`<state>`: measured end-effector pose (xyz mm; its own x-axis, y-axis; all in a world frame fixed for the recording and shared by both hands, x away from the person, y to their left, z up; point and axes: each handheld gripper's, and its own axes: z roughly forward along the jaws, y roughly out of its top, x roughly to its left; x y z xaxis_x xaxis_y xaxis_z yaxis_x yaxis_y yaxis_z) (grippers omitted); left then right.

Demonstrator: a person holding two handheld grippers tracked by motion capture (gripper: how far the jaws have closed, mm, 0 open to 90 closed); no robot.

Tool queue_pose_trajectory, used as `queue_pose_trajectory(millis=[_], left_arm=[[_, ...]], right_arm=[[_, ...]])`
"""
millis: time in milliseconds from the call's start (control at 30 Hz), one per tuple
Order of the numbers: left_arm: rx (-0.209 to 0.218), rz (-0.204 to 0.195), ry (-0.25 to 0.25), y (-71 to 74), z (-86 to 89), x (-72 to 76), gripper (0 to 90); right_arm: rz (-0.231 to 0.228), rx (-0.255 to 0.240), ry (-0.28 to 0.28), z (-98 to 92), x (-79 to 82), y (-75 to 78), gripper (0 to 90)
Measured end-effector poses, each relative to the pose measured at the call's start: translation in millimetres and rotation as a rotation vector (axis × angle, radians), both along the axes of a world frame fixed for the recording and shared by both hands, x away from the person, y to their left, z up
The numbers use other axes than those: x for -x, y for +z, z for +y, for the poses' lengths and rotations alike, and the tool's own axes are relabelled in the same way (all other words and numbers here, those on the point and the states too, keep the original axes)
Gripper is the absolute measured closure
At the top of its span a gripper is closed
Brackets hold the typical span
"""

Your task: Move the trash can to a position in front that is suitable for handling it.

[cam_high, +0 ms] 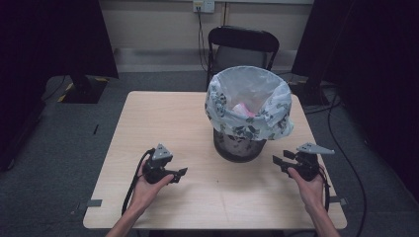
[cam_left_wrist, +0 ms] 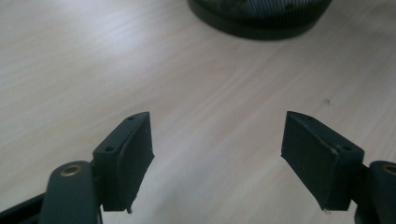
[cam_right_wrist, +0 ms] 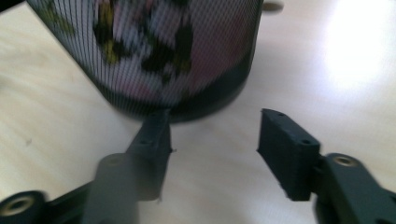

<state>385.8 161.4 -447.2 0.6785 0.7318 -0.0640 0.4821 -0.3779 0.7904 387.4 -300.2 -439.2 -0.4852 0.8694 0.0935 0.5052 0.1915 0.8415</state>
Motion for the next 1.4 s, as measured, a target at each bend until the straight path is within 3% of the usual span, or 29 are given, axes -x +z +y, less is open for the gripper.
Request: queue_pose_trajectory(millis=[67,133,233,267,333,533,600,733,800,833,967,1167,1233,1333,1400], left_arm=[[0.019,-0.019,0.014,6.3,-5.5,-8.3,25.5],[-0.007,-0.066,0.055,12.3,-12.0,-17.1,26.6],[0.036,-0.066,0.052,19.2,-16.8,-30.6,27.0],[0.047,-0.083,0.059,24.3,-19.8,-40.4,25.7],[0.047,-0.089,0.069,27.5,-21.3,-46.7,25.7],[0.071,-0.092,0.073,38.0,-28.8,-78.6,24.9],[0.085,-0.099,0.089,39.2,-31.6,-89.3,24.8],[0.093,-0.080,0.100,36.9,-40.2,-106.9,23.6],[0.144,-0.062,0.105,34.6,-42.9,-116.0,23.8],[0.162,-0.062,0.113,32.9,-43.9,-120.1,23.8],[0.147,-0.067,0.130,30.1,-50.4,-135.7,24.2],[0.151,-0.087,0.134,33.6,-62.3,-151.3,23.1],[0.179,-0.088,0.128,34.8,-63.4,-154.7,22.5],[0.189,-0.104,0.114,36.4,-66.0,-157.2,19.9],[0.224,-0.086,0.098,35.3,-67.7,-158.3,20.9]], right_arm=[[-0.013,-0.008,0.017,-1.2,-4.4,9.1,50.0],[-0.024,-0.010,0.023,-3.3,-7.5,16.7,54.8],[-0.037,-0.011,0.030,-8.2,-14.0,28.8,59.2],[-0.041,-0.020,0.027,-11.4,-18.5,33.7,60.9],[-0.044,-0.025,0.020,-13.2,-21.0,36.2,62.7],[-0.060,0.001,-0.029,-20.1,-33.7,51.7,67.4],[-0.055,0.015,-0.074,-23.3,-43.4,60.0,68.7],[-0.061,-0.018,-0.125,-25.7,-57.0,67.3,68.0],[-0.067,-0.017,-0.147,-23.8,-63.6,71.4,67.0],[-0.067,-0.017,-0.147,-23.8,-63.6,71.4,67.0],[-0.077,-0.022,-0.196,-19.1,-83.2,76.2,63.8],[-0.085,-0.031,-0.201,-9.9,-98.6,70.8,62.3],[-0.083,-0.030,-0.198,-5.7,-102.6,67.6,62.0],[-0.082,-0.040,-0.182,-0.5,-106.1,62.6,61.4],[-0.087,-0.041,-0.160,4.0,-106.9,60.2,60.6]])
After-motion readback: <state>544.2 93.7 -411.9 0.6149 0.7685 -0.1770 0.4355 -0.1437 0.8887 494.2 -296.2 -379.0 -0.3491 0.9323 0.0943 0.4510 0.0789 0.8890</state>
